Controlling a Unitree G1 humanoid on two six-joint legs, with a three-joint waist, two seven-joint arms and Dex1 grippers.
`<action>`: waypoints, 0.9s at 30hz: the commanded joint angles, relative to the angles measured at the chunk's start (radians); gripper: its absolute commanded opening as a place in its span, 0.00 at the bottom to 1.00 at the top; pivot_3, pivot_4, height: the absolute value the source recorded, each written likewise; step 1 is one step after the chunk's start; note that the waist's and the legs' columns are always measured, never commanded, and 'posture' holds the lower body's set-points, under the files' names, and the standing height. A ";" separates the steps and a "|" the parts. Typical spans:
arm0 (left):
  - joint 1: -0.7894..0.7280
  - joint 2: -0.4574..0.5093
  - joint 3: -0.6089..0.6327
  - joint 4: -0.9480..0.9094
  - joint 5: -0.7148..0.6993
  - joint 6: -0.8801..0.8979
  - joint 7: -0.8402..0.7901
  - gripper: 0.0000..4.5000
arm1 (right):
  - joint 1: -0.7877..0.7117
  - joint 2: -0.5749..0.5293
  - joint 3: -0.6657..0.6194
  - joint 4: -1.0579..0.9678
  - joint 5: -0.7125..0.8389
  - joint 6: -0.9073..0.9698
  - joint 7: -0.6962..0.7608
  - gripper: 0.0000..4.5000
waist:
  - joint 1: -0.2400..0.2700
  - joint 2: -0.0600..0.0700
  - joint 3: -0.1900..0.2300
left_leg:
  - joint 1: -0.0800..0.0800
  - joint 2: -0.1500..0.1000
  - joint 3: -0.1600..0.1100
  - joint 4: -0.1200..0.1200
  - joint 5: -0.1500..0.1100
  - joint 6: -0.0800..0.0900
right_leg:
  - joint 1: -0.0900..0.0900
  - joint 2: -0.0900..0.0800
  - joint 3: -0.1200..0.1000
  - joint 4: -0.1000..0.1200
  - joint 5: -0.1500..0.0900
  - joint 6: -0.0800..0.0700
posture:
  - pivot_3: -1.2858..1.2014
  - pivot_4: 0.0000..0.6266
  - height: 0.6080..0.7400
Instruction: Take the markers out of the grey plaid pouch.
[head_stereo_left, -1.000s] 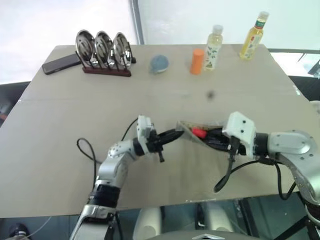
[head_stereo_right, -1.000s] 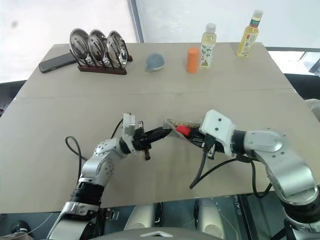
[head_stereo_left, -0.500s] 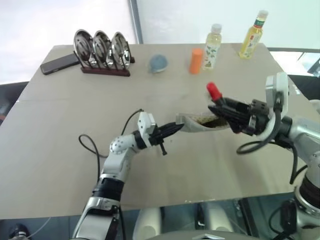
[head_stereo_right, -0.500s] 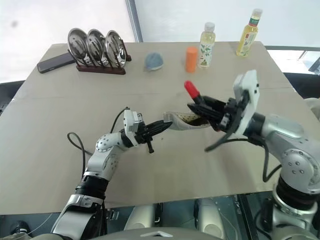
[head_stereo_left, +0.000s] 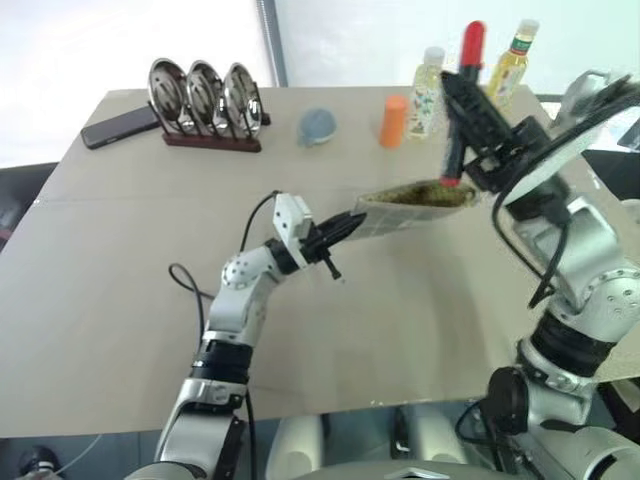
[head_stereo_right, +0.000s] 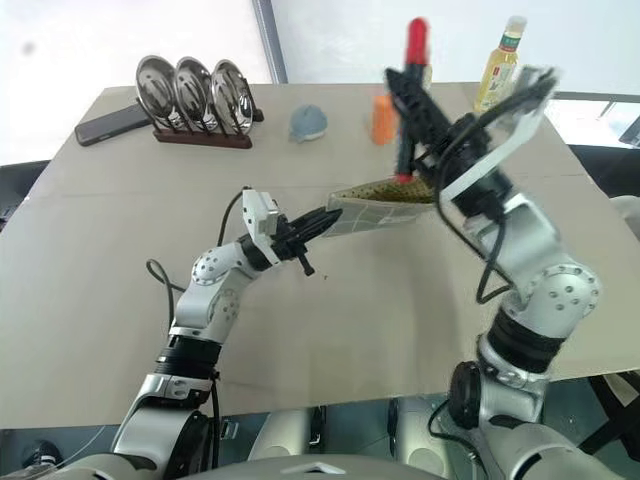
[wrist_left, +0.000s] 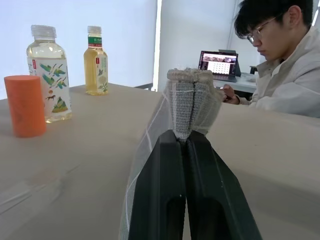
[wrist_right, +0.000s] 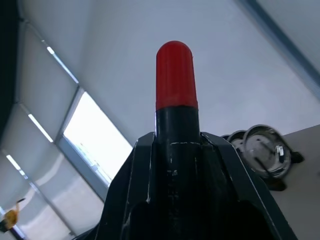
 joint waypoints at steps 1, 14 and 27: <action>-0.034 0.016 0.040 -0.014 0.021 -0.035 0.043 0.00 | 0.047 -0.217 0.023 0.010 -0.166 0.030 0.026 0.22 | -0.002 0.000 0.000 | 0.000 0.000 0.001 0.000 0.000 0.000 | 0.000 0.000 0.000 -0.001 0.000 0.000 | 0.52 0.24 1.00; 0.011 0.024 0.076 -0.071 -0.142 0.021 -0.086 0.00 | 0.255 -0.533 0.323 0.425 -0.711 0.035 0.275 0.22 | -0.009 0.000 0.000 | 0.001 0.001 0.002 -0.001 0.000 0.000 | 0.000 0.001 0.003 -0.002 -0.001 -0.002 | 0.52 0.24 1.00; 0.137 0.071 0.097 -0.183 -0.326 0.251 -0.177 0.00 | 0.346 -0.543 0.223 0.257 -0.814 -0.073 0.501 0.63 | 0.000 0.002 0.001 | 0.000 0.001 0.002 -0.001 0.000 0.000 | 0.000 0.001 0.003 -0.002 -0.001 -0.001 | 0.52 0.24 1.00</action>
